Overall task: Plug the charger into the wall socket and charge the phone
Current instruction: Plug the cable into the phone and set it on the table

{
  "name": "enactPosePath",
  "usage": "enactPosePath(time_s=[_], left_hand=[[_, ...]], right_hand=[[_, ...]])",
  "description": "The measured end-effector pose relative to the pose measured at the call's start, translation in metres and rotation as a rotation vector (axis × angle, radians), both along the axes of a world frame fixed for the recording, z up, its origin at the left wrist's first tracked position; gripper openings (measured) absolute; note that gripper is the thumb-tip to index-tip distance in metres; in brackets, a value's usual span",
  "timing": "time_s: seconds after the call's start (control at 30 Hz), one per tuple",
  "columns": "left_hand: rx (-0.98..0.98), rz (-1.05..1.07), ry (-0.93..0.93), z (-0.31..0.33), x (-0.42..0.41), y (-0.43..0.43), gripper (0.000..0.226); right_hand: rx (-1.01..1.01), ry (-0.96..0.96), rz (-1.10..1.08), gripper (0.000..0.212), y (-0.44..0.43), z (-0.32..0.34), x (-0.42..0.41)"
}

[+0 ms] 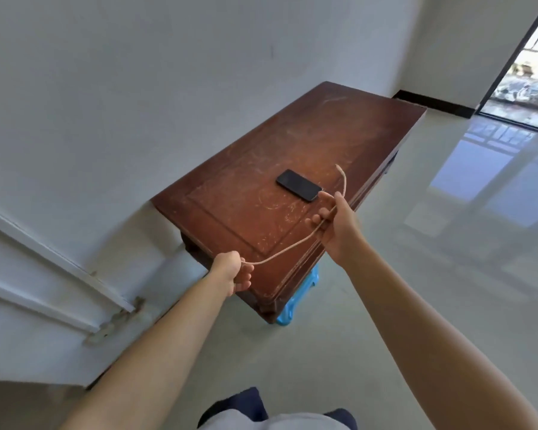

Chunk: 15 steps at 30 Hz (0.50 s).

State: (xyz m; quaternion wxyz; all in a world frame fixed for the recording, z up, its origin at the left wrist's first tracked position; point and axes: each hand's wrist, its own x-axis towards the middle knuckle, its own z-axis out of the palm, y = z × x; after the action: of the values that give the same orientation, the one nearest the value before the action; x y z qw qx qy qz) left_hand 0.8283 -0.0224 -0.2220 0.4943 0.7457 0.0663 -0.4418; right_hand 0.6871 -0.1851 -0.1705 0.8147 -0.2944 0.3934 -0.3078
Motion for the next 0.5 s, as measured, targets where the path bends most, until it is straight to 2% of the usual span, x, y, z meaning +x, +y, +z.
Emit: enactPosePath(time_s=[0.13,0.23,0.3,0.37,0.5], left_hand=[[0.297,-0.311,-0.197,-0.026,-0.004,-0.031,0.022],[0.493,-0.513,-0.436,-0.041,0.012,-0.068,0.038],[0.588,-0.532,-0.595,-0.051,0.025,-0.099,0.043],[0.527,-0.465,-0.595,-0.062,0.036,-0.136,0.039],[0.334,-0.286,-0.407,-0.074,0.044,-0.21,0.039]], right_hand=[[-0.059,0.108,-0.089,0.033,-0.057,-0.005,-0.015],[-0.103,0.111,-0.107,0.039,-0.1,-0.012,-0.017],[-0.162,0.14,-0.053,0.039,-0.128,-0.02,-0.017],[-0.206,0.184,0.032,0.038,-0.155,-0.027,-0.017],[-0.237,0.27,0.171,0.031,-0.208,-0.039,-0.011]])
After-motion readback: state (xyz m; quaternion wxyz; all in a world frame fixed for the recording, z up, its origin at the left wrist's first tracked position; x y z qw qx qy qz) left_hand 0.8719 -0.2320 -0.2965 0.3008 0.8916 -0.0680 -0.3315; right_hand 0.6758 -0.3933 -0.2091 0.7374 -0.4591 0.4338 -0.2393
